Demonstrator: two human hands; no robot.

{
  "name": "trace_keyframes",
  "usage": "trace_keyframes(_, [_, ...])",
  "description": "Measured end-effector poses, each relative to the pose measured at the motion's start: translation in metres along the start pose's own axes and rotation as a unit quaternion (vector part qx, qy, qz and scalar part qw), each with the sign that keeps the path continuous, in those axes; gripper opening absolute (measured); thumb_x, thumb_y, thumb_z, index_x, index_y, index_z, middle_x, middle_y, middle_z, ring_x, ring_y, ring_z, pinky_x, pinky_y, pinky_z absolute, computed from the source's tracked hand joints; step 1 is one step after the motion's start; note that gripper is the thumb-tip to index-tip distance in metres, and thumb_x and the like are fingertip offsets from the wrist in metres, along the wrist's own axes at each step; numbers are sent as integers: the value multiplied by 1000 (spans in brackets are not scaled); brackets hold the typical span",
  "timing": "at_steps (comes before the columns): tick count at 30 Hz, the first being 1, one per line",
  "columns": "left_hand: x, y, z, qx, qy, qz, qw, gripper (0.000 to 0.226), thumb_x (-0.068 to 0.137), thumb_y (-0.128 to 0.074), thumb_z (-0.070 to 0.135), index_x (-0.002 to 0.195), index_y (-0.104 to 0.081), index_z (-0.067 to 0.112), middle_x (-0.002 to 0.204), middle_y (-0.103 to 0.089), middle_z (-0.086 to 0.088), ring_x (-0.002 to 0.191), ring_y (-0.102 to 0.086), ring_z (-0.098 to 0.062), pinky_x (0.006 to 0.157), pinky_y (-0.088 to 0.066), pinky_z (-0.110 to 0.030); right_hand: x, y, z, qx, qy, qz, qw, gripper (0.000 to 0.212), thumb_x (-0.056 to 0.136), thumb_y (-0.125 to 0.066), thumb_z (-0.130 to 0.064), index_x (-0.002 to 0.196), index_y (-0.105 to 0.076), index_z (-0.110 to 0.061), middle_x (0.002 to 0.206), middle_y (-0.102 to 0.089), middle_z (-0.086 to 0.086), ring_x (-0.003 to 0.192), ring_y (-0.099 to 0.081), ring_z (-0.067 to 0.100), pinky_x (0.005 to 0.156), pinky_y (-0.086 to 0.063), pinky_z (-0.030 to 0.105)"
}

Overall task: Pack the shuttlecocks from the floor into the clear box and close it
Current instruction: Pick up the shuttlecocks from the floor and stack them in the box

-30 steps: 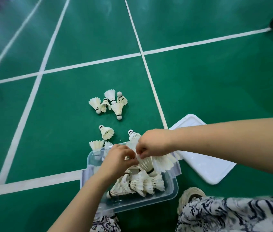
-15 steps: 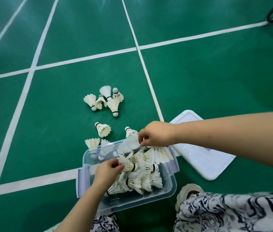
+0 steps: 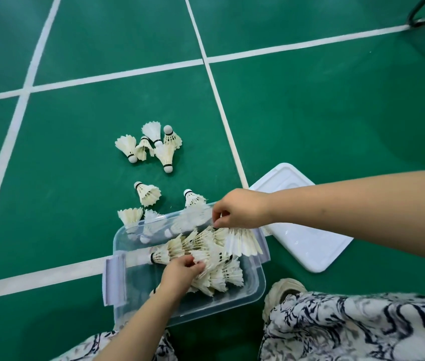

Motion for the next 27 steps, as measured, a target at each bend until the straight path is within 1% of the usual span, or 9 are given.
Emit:
trace_keyframes(4, [-2,12,8,63,-11,-4,998,16,81,-68,31,81,-60,17,80,-59,4,75,-57,-14,67,-40,-24,-1,0,-4,-7,1,2,1000,30,95,-49,-31,112,-64,-12,108,-67,5,83,-49,13,71,-33,21])
trace_keyframes(6, [-4,22,13,83,-13,9,996,31,79,-69,35,102,-60,16,94,-61,5,87,-59,-14,72,-44,-24,-2,2,-10,-8,3,9,1000,30,95,-49,-31,112,-64,-12,108,-67,5,84,-49,14,71,-34,22])
trace_keyframes(9, [-14,38,35,100,-59,36,993,29,78,-70,35,101,-60,19,93,-64,4,79,-60,-11,62,-46,-21,-5,7,-23,-14,7,27,999,29,95,-49,-31,109,-64,-11,107,-67,6,84,-49,15,71,-34,23])
trace_keyframes(11, [-22,48,54,84,-104,50,990,20,80,-69,32,94,-62,20,90,-66,4,82,-61,-13,68,-48,-25,-9,13,-31,-40,3,52,998,29,95,-47,-30,108,-64,-10,105,-68,8,86,-54,21,71,-37,26])
trace_keyframes(13, [-34,57,75,36,-142,53,988,10,85,-61,30,80,-62,21,81,-66,3,78,-60,-15,68,-45,-28,-14,24,-40,-100,-3,85,991,31,96,-44,-29,106,-63,-8,101,-68,11,91,-58,27,71,-40,30])
trace_keyframes(16, [-59,70,98,-122,-134,36,983,37,95,-43,35,67,-59,17,69,-63,0,65,-55,-16,59,-39,-27,-21,47,-52,-164,-14,142,976,31,96,-39,-25,101,-61,-3,97,-66,15,89,-59,32,70,-44,34])
trace_keyframes(21, [-85,62,104,-221,-22,-107,969,42,90,-40,53,78,-55,16,70,-70,0,68,-65,-12,51,-43,-19,-37,75,-64,-144,-43,239,959,26,94,-38,-19,98,-59,-3,97,-65,18,90,-59,34,65,-37,32])
trace_keyframes(23, [-84,62,102,-327,-21,-105,939,26,90,-52,39,80,-54,15,61,-68,3,66,-65,-10,48,-48,-20,-41,75,-65,-124,-66,273,952,25,93,-38,-18,96,-58,-3,96,-65,18,89,-59,35,63,-36,32])
trace_keyframes(27, [-77,67,88,-483,6,-56,874,5,88,-56,10,83,-57,9,71,-65,-3,64,-60,-13,74,-52,-26,-43,50,-58,51,-152,324,932,26,94,-39,-21,99,-59,-5,102,-65,17,94,-58,34,68,-38,32])
Point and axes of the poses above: each hand's wrist, its own x-axis towards the middle knuckle, its own y-axis out of the back of the hand, z = x × y, the point moved 7 cm from there along x, towards the middle knuckle
